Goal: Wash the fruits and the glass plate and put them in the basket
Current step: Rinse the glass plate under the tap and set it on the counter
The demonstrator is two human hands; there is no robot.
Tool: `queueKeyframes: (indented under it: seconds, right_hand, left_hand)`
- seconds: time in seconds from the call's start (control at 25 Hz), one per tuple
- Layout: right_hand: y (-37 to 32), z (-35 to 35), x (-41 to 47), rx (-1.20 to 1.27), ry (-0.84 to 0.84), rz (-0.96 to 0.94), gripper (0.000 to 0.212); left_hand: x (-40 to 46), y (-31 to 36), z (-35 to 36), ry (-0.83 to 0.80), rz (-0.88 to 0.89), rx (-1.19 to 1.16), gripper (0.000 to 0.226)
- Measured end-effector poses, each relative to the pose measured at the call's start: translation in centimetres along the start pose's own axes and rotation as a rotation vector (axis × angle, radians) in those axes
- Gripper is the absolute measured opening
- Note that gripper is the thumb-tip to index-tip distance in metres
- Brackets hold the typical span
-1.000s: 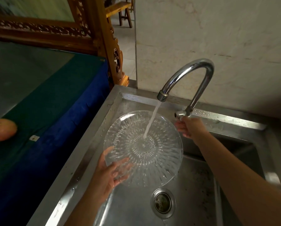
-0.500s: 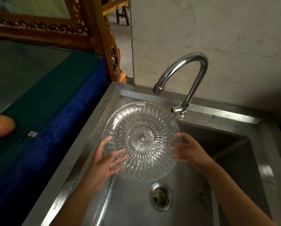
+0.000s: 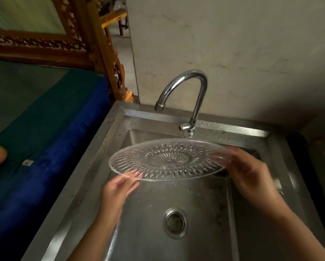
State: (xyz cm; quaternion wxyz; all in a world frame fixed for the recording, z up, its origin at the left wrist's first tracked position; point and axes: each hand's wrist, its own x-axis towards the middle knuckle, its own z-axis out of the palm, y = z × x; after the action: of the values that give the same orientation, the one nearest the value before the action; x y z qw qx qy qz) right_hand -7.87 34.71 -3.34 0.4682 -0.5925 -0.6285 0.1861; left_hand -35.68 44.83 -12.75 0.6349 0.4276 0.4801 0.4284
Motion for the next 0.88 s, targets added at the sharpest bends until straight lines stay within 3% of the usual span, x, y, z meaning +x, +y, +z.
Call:
queueKeyframes:
  seconds: [0.2,0.4,0.52,0.68,0.88]
  right_hand:
    - [-3.5,-2.3,-1.9,-0.089,0.199,-0.023,0.041]
    - [-7.8,-5.7,-1.6,0.104,0.266,-0.004,0.034]
    - [-10.7,-8.2,-1.5,0.177,0.282,-0.016,0.03]
    - [-14.0,-10.8,-2.7,0.157,0.321,-0.009,0.046]
    - [-16.4,-11.9,-5.6,0.157,0.422,0.036,0.03]
  left_hand:
    - [-2.0,6.0,0.5,-0.036,0.307,0.319,0.024]
    - [-4.0,13.8,1.8,-0.143,0.494,0.404,0.026]
    - [-5.3,17.5,2.8,-0.226,0.543,0.387,0.026]
    - [-7.1,21.1,4.4,-0.349,0.582,0.413,0.024]
    - [-8.6,23.2,5.9,-0.492,0.554,0.434,0.027]
